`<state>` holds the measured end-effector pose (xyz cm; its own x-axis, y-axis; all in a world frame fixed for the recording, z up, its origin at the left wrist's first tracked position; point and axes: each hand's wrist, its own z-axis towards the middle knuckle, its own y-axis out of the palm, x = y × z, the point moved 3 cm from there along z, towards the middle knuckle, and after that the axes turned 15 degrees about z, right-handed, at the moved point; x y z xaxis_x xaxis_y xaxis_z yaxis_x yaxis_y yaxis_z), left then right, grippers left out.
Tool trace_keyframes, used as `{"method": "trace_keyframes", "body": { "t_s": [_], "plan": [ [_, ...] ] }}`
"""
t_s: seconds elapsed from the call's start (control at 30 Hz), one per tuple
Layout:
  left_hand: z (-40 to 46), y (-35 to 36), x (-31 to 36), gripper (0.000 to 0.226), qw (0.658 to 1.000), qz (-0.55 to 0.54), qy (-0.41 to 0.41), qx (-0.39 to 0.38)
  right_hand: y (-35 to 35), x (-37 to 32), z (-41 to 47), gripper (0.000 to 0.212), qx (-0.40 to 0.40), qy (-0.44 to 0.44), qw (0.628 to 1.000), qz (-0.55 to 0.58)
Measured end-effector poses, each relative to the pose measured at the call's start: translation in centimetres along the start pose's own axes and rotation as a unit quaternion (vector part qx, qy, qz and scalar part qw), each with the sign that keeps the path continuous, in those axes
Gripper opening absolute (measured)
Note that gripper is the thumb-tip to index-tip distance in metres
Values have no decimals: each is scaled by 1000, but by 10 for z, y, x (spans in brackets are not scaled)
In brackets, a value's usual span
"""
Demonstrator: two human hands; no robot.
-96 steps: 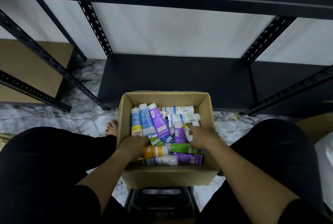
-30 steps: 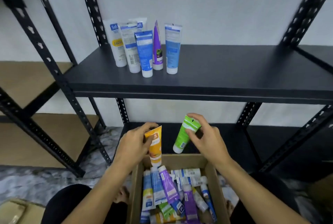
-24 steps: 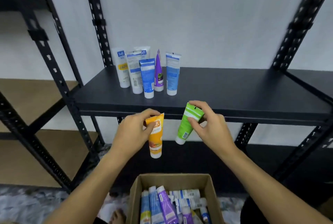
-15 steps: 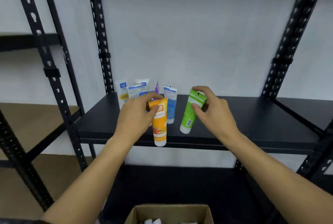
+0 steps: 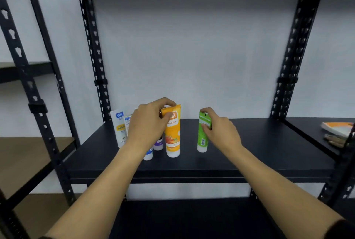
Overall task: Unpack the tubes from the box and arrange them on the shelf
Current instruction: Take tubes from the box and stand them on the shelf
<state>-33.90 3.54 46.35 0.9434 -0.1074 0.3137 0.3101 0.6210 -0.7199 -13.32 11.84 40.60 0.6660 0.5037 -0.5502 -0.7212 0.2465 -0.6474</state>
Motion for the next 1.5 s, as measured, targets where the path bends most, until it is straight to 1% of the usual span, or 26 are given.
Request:
{"method": "trace_keyframes", "body": {
  "t_s": [0.1,0.2,0.37,0.47,0.63,0.83,0.97,1.3,1.5],
  "plan": [
    [4,8,5,20,1000,4,1,-1,10,7,1,38,-12,5,999,-34],
    [8,16,11,19,1000,9,5,-1,16,14,1,39,-15,16,999,-32],
    [17,34,17,20,999,49,16,3,19,15,1,43,-25,11,998,-47],
    [21,45,19,21,997,74,16,3,18,18,0,47,-35,21,999,-36],
    [24,64,24,22,996,86,14,-11,17,19,-3,52,-42,19,999,-18],
    [18,89,34,30,990,130,34,-34,16,21,-2,49,-55,27,998,6],
    [21,94,35,30,988,139,47,-36,14,21,-2,48,-59,30,998,14],
    [21,94,32,32,991,116,50,-55,13,21,-3,55,-55,42,997,15],
    [15,87,29,36,995,67,55,-52,6,26,-7,61,-30,63,998,7]
  ]
}}
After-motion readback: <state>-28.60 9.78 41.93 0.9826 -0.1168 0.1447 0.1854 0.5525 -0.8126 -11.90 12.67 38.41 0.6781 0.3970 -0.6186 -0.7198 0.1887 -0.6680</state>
